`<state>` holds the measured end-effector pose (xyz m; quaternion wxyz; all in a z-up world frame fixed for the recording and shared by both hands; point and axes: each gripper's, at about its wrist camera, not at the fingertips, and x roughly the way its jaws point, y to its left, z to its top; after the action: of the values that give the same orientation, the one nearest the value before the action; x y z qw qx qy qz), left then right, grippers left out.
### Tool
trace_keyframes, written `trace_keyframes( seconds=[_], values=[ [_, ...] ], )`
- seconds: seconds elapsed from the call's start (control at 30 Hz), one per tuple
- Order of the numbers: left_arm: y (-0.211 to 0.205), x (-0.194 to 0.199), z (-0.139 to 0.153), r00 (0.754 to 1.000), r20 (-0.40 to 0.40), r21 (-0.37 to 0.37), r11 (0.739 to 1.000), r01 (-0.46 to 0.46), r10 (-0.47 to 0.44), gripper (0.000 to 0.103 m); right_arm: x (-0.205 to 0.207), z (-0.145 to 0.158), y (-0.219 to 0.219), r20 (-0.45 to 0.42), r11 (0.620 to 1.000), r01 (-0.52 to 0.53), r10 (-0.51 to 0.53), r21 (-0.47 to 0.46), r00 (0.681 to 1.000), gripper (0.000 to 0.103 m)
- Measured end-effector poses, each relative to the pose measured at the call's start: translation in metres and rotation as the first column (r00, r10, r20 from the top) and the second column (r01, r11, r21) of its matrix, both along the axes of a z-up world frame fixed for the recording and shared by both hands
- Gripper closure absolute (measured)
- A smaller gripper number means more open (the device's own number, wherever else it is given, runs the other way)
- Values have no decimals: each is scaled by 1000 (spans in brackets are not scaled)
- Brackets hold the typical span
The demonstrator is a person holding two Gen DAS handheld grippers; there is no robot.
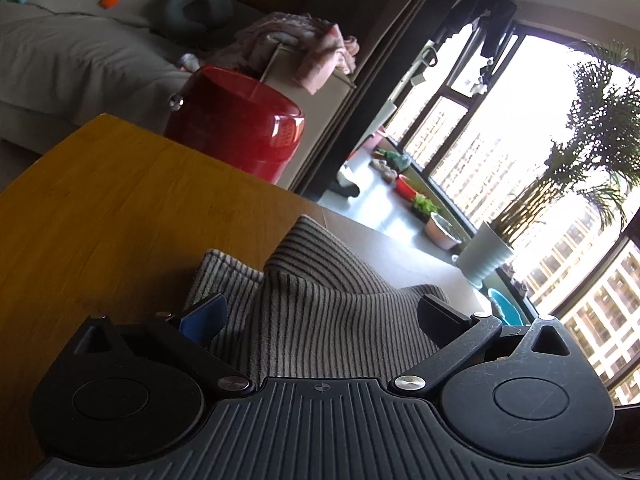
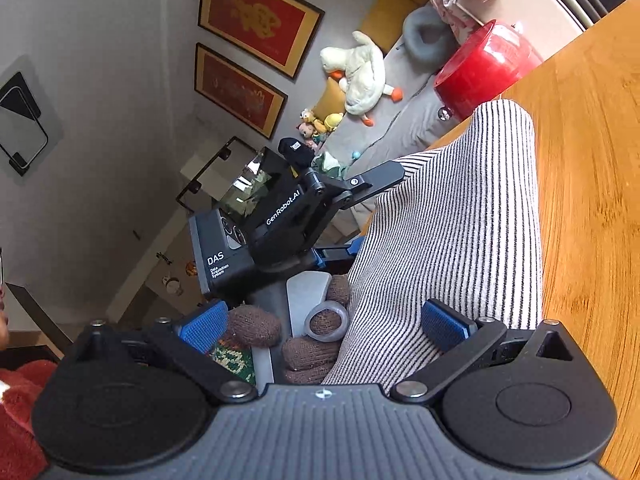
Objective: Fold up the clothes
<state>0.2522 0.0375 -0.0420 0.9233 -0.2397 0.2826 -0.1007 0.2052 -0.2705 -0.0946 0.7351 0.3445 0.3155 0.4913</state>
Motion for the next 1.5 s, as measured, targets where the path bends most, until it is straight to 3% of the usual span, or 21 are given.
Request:
trace_keyframes(
  seconds=[0.17, 0.43, 0.57, 0.67, 0.8, 0.93, 1.07, 1.13, 1.2, 1.23, 1.37, 1.5],
  values=[
    [-5, 0, 2, 1000, -1, 35, 999, -3, 3, 0, -1, -1, -3, -3, 1000, 14, -14, 23, 1000, 0],
    [-3, -3, 2, 999, 13, 29, 999, -30, 30, 0, -3, -3, -3, -7, 999, 43, -42, 33, 999, 0],
    [-5, -2, 4, 1000, 11, 44, 999, -23, 23, 0, -16, 20, 11, 8, 986, 107, -107, -127, 994, 0],
    [-4, -3, 10, 1000, 17, 58, 998, -13, 12, 0, -35, 60, 31, 144, 924, 153, -108, -351, 984, 0],
    [-7, -23, 27, 997, 47, 127, 990, 58, -64, 0, -55, 83, 64, 273, 780, 208, -50, -590, 961, 0],
    [-14, -59, 41, 986, 23, 176, 971, 159, -166, 0, -55, 54, 83, 195, 708, 197, -85, -678, 977, 0],
    [-23, -97, 41, 960, 3, 222, 936, 272, -279, 0, -65, 46, 98, 277, 640, 248, -58, -727, 959, 0],
    [-30, -106, 34, 952, -12, 268, 916, 297, -305, 3, -61, 47, 99, 265, 643, 241, -61, -726, 962, 0],
    [-33, -105, 24, 957, -68, 303, 908, 288, -281, 23, -57, 46, 98, 267, 654, 242, -63, -717, 962, 0],
    [-34, -102, 19, 959, -106, 312, 907, 282, -261, 26, -56, 46, 101, 281, 640, 234, -30, -731, 959, 0],
    [-32, -101, 12, 972, -107, 291, 928, 234, -211, 22, -45, 45, 109, 284, 619, 197, 44, -760, 958, 0],
    [-34, -103, 7, 975, -69, 279, 934, 222, -211, 11, -51, 43, 98, 307, 660, 225, 9, -717, 952, 0]
  ],
)
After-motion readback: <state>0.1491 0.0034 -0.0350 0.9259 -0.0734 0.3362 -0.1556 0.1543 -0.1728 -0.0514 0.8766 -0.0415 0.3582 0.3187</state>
